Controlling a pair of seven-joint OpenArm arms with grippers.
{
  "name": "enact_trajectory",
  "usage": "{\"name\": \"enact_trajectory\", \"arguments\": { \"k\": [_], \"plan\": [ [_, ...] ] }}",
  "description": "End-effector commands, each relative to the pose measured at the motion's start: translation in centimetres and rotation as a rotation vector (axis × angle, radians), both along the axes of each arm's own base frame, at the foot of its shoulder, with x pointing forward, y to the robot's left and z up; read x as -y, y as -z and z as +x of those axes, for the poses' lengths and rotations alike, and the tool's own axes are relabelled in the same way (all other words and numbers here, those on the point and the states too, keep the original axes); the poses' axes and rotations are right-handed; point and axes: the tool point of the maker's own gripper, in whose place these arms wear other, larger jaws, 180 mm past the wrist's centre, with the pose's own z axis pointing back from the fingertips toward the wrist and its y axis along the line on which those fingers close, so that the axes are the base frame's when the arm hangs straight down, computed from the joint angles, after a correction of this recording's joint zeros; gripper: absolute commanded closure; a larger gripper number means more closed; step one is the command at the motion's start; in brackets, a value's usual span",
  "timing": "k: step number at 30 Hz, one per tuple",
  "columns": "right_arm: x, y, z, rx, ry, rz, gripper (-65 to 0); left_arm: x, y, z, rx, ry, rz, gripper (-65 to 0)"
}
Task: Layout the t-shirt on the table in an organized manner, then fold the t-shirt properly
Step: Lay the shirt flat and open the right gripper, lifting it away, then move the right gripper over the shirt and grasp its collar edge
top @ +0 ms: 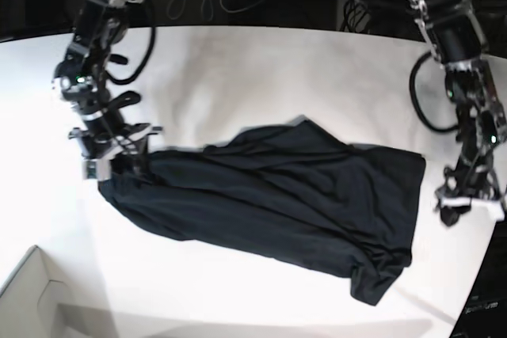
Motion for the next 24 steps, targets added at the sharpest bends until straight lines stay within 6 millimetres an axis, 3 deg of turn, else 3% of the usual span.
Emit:
{"name": "enact_trajectory", "arguments": {
  "k": [1, 5, 11, 16, 19, 24],
  "plan": [
    [-1.1, -1.3, 0.5, 0.055, -0.014, 0.024, -31.5, -0.4, -1.4, 0.2, 0.045, -0.001, 0.001, -25.2],
    [-5.8, 0.3, -1.2, 0.008, -0.106, 0.071, -31.5, -1.3, 2.5, -3.5, -0.049, -0.028, -0.006, -25.2],
    [-10.4, 1.4, -3.3, -0.034, -0.227, 0.092, -31.4, -1.1, 6.7, -5.1, -0.146, -0.042, -0.047, -25.2],
    [-11.1, 2.1, -4.7, -0.061, -0.244, 0.097, -31.4, 0.2, 9.0, -5.6, -0.191, -0.042, -0.098, -25.2],
    [-11.1, 2.5, -5.2, -0.073, -0.244, 0.098, -31.4, 2.3, 9.9, -5.2, -0.217, 0.016, -0.093, -25.2],
    [-11.1, 2.9, -6.2, -0.09, -0.243, 0.098, -31.4, 4.6, 9.7, -3.8, -0.216, 0.082, -0.083, -25.2]
  ]
}}
